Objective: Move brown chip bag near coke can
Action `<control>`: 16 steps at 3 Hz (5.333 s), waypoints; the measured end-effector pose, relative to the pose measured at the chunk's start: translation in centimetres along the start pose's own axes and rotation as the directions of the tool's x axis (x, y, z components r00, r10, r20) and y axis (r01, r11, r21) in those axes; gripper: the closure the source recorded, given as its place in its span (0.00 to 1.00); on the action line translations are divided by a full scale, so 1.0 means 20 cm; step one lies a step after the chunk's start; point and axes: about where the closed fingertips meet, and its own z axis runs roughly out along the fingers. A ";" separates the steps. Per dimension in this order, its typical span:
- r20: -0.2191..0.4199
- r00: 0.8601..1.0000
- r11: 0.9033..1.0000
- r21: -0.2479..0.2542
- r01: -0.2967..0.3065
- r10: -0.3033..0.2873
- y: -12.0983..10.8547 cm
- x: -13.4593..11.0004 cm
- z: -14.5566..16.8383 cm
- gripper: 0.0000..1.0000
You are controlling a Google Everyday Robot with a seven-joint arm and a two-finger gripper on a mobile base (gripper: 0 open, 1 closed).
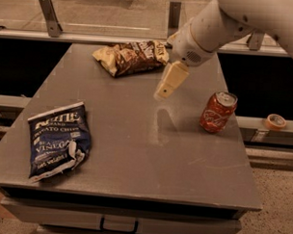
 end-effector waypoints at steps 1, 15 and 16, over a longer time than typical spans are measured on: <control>0.073 0.996 0.998 0.030 -0.057 0.055 -0.21 -0.11 0.20 0.00; 0.076 0.943 0.921 0.203 -0.333 0.324 -0.40 0.09 -0.03 1.00; -0.002 0.929 0.915 0.178 -0.363 0.369 -0.32 0.14 -0.09 1.00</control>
Offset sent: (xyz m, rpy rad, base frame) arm 0.1546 0.1081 -0.0308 0.2123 -0.0043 -0.1479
